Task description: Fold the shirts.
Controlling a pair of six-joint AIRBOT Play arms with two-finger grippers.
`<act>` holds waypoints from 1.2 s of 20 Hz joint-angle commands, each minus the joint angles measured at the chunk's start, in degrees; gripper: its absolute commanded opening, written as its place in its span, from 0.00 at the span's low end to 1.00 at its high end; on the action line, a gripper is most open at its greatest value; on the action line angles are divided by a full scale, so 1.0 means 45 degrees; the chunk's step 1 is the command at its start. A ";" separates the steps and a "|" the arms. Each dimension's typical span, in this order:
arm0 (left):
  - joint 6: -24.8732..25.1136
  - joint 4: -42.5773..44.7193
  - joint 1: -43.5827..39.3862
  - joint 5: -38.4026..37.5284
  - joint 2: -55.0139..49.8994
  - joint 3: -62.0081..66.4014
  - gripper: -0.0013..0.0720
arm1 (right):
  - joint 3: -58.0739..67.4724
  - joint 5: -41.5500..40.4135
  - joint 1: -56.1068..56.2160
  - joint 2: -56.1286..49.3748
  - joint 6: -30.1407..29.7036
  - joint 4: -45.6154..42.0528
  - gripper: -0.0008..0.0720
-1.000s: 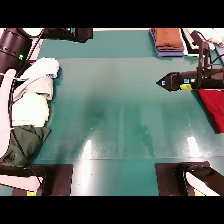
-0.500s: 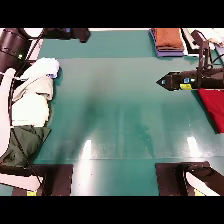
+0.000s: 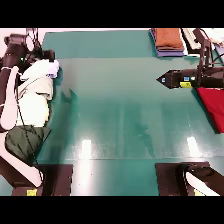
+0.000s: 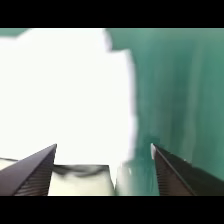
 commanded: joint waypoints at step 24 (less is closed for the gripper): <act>0.1957 -0.0194 -0.6144 -0.3993 0.7927 0.1078 0.05 | 0.6198 0.0126 0.0000 -0.0010 -0.0029 -0.0034 0.04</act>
